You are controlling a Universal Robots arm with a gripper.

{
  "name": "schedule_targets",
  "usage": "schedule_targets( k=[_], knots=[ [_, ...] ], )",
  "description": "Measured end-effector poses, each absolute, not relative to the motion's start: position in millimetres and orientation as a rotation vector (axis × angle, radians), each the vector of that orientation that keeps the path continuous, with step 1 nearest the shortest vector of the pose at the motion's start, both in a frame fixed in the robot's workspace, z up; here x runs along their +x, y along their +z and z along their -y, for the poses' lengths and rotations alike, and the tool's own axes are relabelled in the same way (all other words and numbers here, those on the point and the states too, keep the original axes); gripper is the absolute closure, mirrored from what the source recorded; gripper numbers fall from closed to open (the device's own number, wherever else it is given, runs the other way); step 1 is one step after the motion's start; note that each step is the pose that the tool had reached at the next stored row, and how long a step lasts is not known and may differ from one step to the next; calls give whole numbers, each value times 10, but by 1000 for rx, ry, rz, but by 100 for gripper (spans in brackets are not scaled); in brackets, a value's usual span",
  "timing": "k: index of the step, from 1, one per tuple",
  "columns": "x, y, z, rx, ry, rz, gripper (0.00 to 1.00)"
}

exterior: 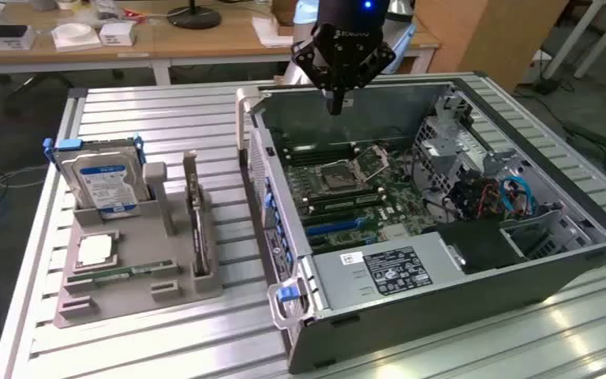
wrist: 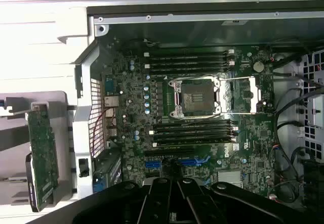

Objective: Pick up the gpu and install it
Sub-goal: 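Reach for the gpu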

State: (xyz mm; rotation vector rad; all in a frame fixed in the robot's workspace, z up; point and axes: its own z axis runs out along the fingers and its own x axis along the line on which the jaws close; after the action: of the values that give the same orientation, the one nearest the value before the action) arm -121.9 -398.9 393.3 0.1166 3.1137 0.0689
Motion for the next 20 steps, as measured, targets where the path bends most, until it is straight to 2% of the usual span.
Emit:
schedule_targets(
  k=[20],
  knots=[
    [-1409, 3933, 3988, 117, 69, -3114, 88]
  ],
)
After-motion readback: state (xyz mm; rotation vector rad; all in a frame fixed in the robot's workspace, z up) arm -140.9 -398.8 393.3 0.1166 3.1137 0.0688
